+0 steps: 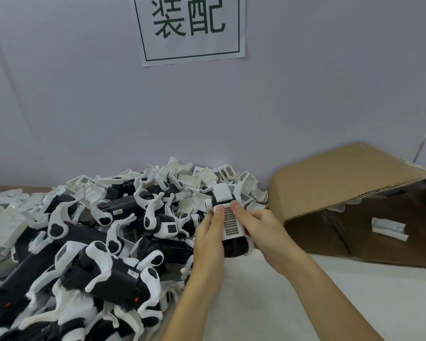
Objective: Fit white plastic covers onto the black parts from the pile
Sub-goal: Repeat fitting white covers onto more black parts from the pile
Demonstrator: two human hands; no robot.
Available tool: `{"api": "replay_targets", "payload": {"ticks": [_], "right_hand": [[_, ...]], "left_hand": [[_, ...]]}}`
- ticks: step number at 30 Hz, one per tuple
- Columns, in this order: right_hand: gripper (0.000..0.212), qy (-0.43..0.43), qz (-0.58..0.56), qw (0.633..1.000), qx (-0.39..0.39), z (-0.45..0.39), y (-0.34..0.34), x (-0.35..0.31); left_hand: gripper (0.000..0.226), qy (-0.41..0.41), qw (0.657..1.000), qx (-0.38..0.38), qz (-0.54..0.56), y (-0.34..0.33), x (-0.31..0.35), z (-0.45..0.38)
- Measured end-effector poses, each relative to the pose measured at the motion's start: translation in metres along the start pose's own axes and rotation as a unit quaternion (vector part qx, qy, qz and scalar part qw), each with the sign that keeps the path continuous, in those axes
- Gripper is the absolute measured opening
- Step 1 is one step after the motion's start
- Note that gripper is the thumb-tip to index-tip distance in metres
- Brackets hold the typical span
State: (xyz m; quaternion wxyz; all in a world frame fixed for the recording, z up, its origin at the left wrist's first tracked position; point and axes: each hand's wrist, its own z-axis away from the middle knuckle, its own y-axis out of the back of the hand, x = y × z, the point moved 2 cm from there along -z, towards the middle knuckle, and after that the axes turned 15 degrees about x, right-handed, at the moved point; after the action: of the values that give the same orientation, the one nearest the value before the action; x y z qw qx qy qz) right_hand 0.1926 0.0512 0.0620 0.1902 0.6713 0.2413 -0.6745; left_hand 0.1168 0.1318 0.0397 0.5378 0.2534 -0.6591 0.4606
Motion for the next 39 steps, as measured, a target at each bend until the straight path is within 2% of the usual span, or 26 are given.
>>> {"api": "replay_targets", "payload": {"ticks": [3,7,11,14,17,22,25,28,31,33,35,39], "right_hand": [[0.048,0.0,-0.012,1.0,0.019,0.002,-0.004,0.001],[0.055,0.05,0.017,0.996,0.069,0.003,-0.005,0.004],[0.056,0.034,0.02,0.999,0.037,0.002,-0.001,0.001],[0.048,0.005,0.033,0.999,-0.001,0.002,0.002,0.002],[0.039,-0.003,0.026,1.0,0.012,0.002,0.004,0.004],[0.036,0.034,0.03,0.998,0.032,0.0,0.004,0.006],[0.035,0.054,0.024,0.997,0.043,-0.001,0.004,0.007],[0.042,0.035,0.018,0.999,0.025,-0.003,0.005,0.006],[0.045,0.011,0.027,0.999,-0.026,-0.005,0.011,0.005],[0.033,0.01,0.023,0.999,-0.046,-0.005,0.016,0.007],[0.023,0.028,0.036,0.998,-0.034,-0.005,0.018,0.008],[0.024,0.046,0.057,0.996,-0.046,-0.005,0.022,0.007]], "left_hand": [[0.042,-0.015,1.0,-0.003,-0.008,0.0,0.001,0.0],[0.043,-0.041,0.999,-0.016,-0.025,0.003,0.0,-0.003],[0.046,-0.047,0.998,-0.013,-0.03,0.002,-0.002,-0.004],[0.042,0.009,1.0,-0.008,-0.02,0.001,-0.008,-0.007],[0.034,0.042,0.999,-0.012,-0.024,-0.001,-0.009,-0.007],[0.032,-0.018,0.998,-0.01,-0.057,0.001,-0.009,-0.004],[0.035,-0.016,0.999,-0.016,-0.04,0.001,-0.007,-0.003],[0.039,0.038,0.999,-0.031,0.006,0.0,-0.004,-0.003],[0.04,0.079,0.993,-0.076,0.035,0.0,-0.003,-0.001],[0.031,0.068,0.993,-0.089,0.022,-0.001,-0.004,0.0],[0.028,0.048,0.995,-0.091,0.009,0.0,-0.006,0.001],[0.029,0.025,0.995,-0.101,-0.012,0.001,-0.006,0.001]]}}
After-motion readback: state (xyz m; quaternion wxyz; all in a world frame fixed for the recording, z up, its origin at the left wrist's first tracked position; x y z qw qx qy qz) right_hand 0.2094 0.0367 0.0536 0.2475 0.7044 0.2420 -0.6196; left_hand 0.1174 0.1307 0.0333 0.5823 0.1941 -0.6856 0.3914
